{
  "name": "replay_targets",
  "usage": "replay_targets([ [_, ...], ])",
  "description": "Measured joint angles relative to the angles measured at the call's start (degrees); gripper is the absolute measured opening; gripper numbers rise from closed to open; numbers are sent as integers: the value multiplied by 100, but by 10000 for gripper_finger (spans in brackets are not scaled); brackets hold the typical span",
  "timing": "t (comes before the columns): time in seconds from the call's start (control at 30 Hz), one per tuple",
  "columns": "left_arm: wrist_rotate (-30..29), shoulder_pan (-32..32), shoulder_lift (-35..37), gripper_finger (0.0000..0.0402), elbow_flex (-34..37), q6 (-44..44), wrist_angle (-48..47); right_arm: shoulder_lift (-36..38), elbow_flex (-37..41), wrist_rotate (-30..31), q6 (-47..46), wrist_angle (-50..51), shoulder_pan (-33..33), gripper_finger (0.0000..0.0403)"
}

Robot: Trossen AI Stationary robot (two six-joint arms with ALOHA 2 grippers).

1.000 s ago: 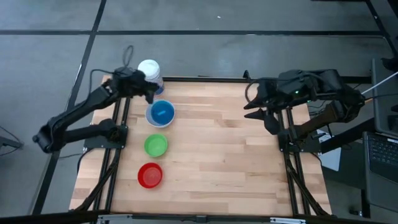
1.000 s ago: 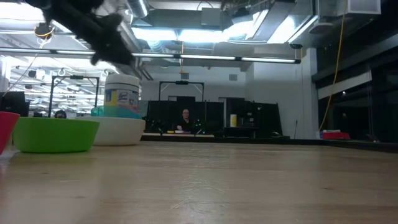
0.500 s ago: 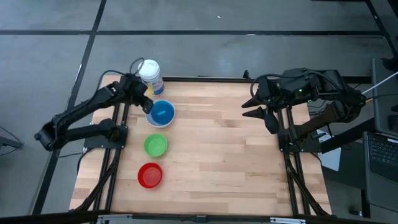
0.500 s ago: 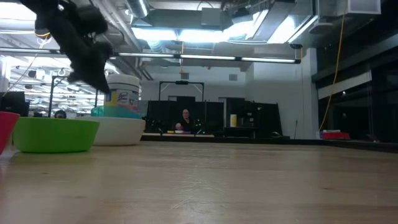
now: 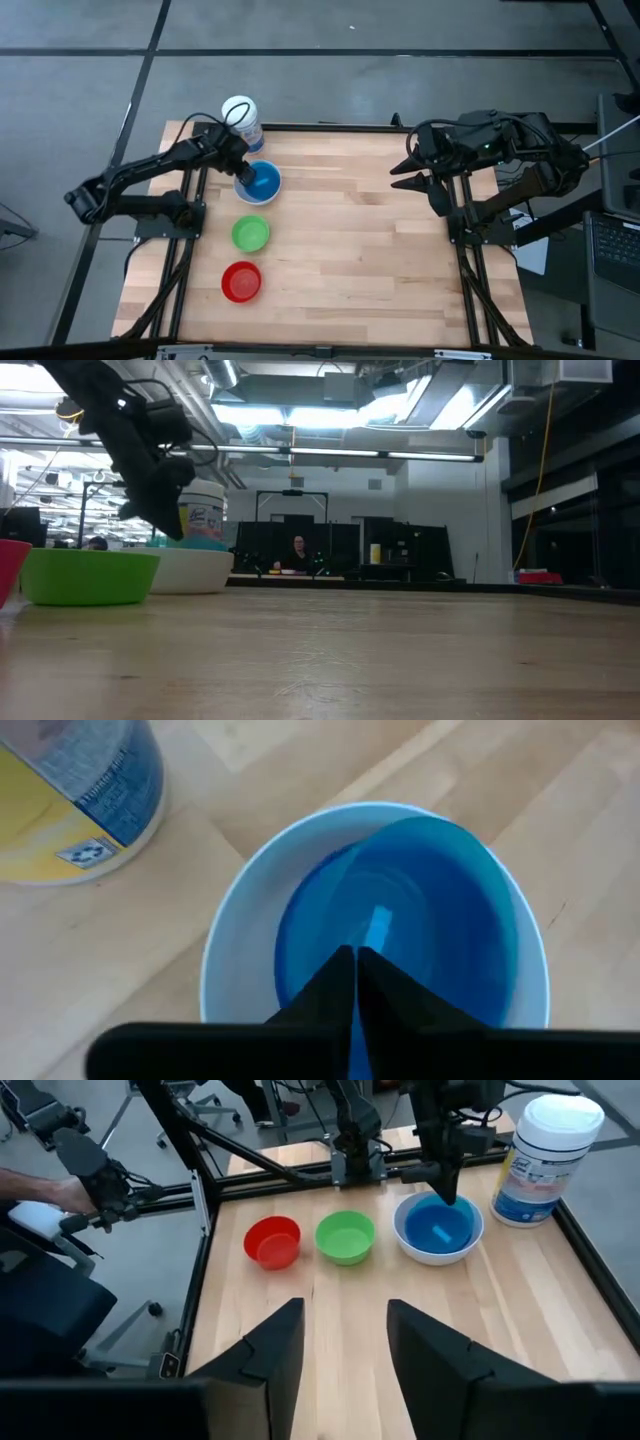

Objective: Nest bowls inside each other
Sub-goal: Stack the green bowl on top of the light blue bowl

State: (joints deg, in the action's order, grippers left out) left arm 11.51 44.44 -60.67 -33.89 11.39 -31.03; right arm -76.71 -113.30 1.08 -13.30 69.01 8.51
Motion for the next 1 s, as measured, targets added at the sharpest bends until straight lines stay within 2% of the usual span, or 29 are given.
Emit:
replay_targets([
  [0.43,-39,-98,21,6,2,145,146,0,0,0,-68,1,0,144],
  [0.57,162,-98,432,25,2,152,531,-2,19,2,-81,29,2,140],
  [0.67,390,-121,1089,41,2,269,768,-18,423,-36,37,-214,44,140],
  [0.73,480,-168,1636,48,2,290,839,-44,1001,-316,131,-785,30,141],
  [0.83,536,-235,2588,54,2,415,736,-74,2101,-886,116,-2185,-130,142],
  [0.93,531,-369,3434,53,-54,574,147,-239,3072,-1585,-274,-3974,-482,137],
  [1.0,364,-544,3891,51,-264,617,-462,-555,3400,-2099,-668,-5061,-774,132],
])
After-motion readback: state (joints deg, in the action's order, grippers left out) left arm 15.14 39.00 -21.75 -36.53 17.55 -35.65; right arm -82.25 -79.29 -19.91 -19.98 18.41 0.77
